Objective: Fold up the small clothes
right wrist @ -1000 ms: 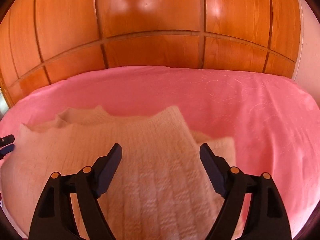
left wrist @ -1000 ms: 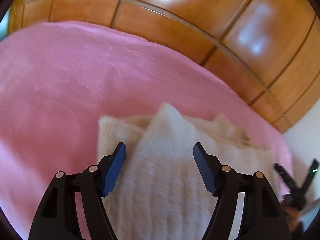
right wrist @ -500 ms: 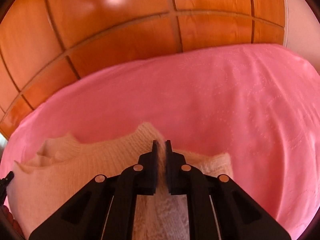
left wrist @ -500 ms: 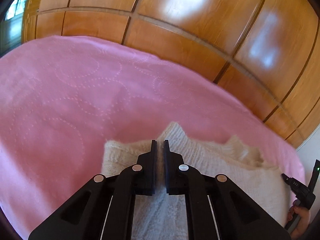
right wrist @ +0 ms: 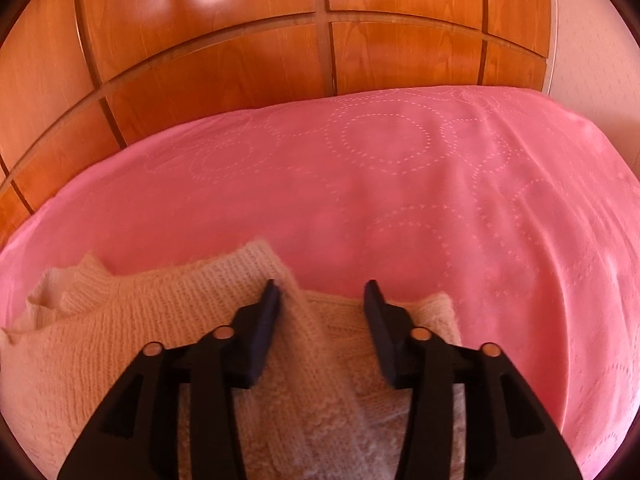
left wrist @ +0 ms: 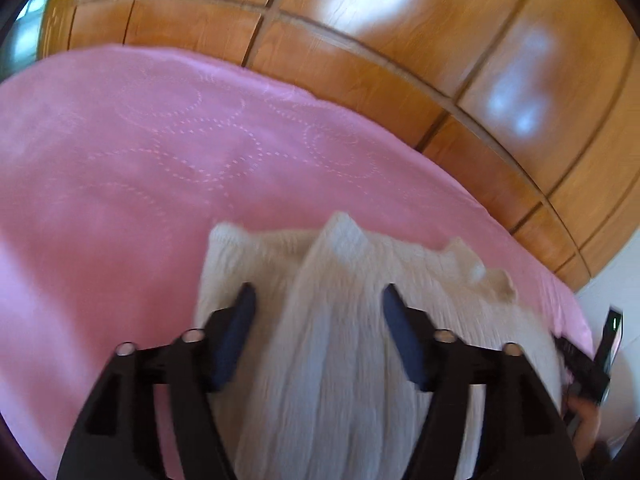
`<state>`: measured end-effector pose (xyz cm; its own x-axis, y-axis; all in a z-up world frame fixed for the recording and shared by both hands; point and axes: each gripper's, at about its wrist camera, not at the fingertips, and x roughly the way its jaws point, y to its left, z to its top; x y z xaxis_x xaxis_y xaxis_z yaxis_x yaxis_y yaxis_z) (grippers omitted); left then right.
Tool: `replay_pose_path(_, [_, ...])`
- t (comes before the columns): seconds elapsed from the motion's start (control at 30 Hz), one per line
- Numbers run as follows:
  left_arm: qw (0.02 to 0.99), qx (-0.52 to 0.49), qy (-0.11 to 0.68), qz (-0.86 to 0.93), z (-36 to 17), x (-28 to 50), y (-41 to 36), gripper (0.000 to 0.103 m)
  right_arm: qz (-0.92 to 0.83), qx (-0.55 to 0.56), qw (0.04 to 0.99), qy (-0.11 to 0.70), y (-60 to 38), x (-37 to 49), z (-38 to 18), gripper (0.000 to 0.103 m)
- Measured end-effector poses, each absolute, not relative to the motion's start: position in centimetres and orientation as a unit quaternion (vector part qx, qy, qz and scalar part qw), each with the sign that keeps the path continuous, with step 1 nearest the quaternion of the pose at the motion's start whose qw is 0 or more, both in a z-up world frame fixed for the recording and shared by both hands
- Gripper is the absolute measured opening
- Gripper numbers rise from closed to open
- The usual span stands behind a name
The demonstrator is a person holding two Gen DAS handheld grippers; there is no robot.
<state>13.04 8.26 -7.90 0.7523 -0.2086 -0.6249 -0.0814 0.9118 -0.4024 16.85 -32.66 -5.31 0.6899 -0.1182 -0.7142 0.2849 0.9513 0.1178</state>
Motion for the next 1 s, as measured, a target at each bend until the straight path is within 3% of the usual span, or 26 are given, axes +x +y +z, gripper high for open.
replay_pose_path(0.07, [0.919,-0.178,0.349,-0.040,-7.9,11.4,7.8,0.072,-0.107,0.113,0.920,0.360,-32.6,16.1,-4.8,0.080])
replay_pose_path(0.13, [0.926,-0.148,0.345,-0.043,-8.1,9.5,7.4,0.073,-0.089,0.119,0.936,0.319,-32.5,14.6,-3.8,0.091])
replay_pose_path(0.2, [0.932,-0.124,0.340,-0.035,-8.3,7.7,7.3,0.087,-0.085,0.125,0.946,0.287,-32.2,13.1,-3.0,0.100])
replay_pose_path(0.47, [0.923,-0.138,0.353,-0.061,-9.3,5.5,8.6,0.090,-0.090,0.101,0.942,0.309,-30.2,8.2,-3.2,0.101])
replay_pose_path(0.67, [0.921,-0.143,0.358,-0.060,-9.3,5.2,8.6,0.089,-0.057,0.058,0.962,0.261,-26.7,3.8,-2.7,0.101])
replay_pose_path(0.8, [0.924,-0.111,0.361,-0.052,-9.4,4.9,7.8,0.089,-0.124,-0.039,0.941,0.314,-26.1,5.6,-5.6,0.101])
replay_pose_path(0.9, [0.921,-0.131,0.362,-0.064,-9.3,4.6,8.3,0.089,-0.119,0.027,0.942,0.314,-28.0,5.7,-6.4,0.101])
replay_pose_path(1.0, [0.911,-0.183,0.356,-0.098,-9.1,4.1,9.5,0.090,-0.134,0.026,0.935,0.326,-27.5,5.4,-5.9,0.101])
